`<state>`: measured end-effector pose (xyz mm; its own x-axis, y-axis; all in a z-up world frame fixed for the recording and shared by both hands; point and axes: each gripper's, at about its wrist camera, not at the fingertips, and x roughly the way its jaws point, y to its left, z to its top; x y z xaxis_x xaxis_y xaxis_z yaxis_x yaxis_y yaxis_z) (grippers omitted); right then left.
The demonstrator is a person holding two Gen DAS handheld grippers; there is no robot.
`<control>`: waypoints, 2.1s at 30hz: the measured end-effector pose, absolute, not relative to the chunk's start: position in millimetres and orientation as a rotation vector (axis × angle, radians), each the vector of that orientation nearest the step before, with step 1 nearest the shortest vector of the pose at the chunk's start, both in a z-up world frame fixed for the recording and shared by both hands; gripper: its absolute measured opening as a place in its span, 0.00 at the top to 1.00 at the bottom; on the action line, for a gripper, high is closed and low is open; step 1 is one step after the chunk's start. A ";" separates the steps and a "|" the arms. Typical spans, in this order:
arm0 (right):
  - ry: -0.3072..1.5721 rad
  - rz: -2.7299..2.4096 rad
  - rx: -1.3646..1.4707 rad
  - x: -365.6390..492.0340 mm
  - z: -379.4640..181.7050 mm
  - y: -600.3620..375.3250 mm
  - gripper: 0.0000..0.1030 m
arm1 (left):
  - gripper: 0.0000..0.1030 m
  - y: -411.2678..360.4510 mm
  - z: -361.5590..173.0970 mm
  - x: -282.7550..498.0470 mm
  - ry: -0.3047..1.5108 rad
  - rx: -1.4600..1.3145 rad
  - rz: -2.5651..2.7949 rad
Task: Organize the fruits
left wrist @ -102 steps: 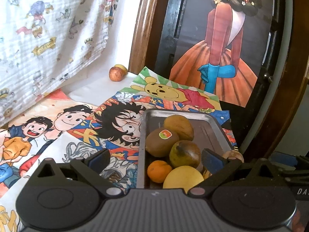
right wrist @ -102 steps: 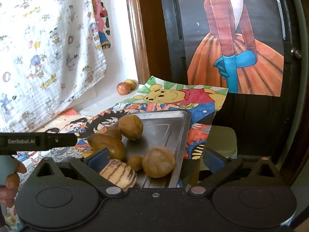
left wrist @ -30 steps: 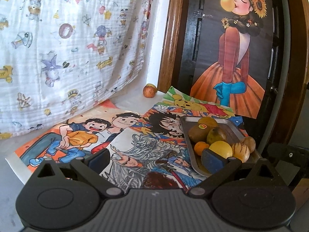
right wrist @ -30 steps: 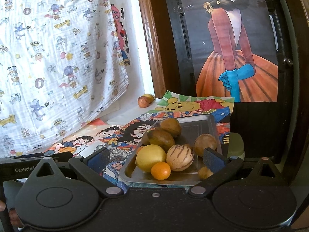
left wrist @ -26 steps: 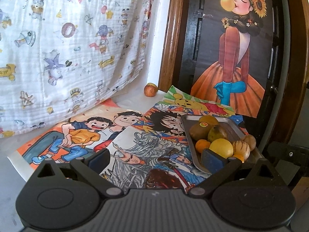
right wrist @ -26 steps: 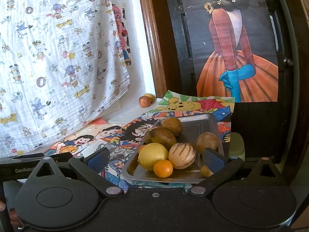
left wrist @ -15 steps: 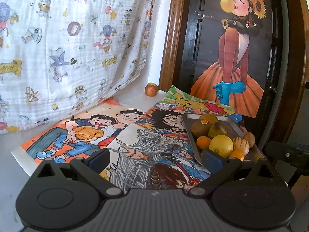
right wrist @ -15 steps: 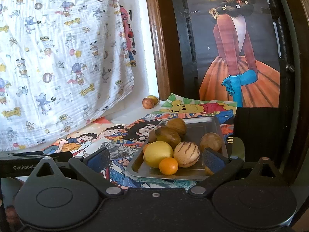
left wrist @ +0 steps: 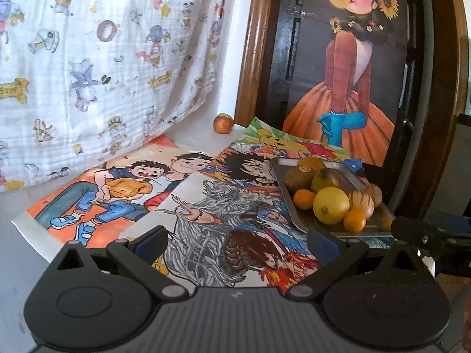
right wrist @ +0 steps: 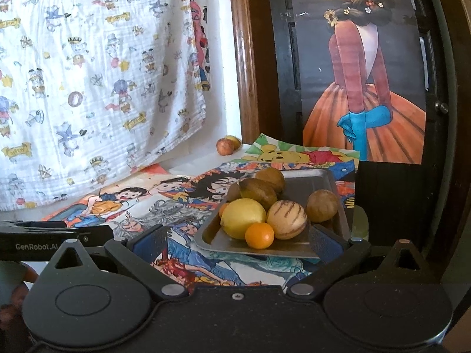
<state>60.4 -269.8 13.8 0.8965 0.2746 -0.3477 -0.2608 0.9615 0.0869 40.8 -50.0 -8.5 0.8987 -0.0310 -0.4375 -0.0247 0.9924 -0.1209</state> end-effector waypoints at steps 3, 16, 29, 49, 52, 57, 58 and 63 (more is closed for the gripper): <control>0.385 0.283 0.031 58.8 9.8 -268.1 0.01 | 0.00 -50.7 -10.9 41.3 0.476 -0.126 -0.010; 0.468 0.250 0.050 64.4 -4.9 -272.6 0.01 | 0.00 -53.6 -19.4 40.6 0.554 -0.123 -0.016; 0.487 0.251 0.020 63.4 -10.5 -268.8 0.01 | 0.00 -46.7 -23.8 41.6 0.596 -0.146 0.007; 0.488 0.266 0.019 61.8 -13.1 -267.9 0.01 | 0.00 -45.0 -24.6 39.0 0.593 -0.142 0.013; 0.484 0.266 0.026 60.9 -13.0 -268.5 0.01 | 0.00 -45.7 -24.1 38.2 0.588 -0.141 0.014; 0.479 0.263 0.039 59.9 -13.4 -269.0 0.01 | 0.00 -45.8 -23.2 37.1 0.582 -0.139 0.013; 0.479 0.262 0.041 59.3 -13.4 -269.3 0.01 | 0.00 -46.1 -23.2 36.8 0.581 -0.138 0.013; 0.479 0.263 0.041 59.5 -13.3 -269.6 0.01 | 0.00 -47.1 -23.0 35.8 0.578 -0.131 0.013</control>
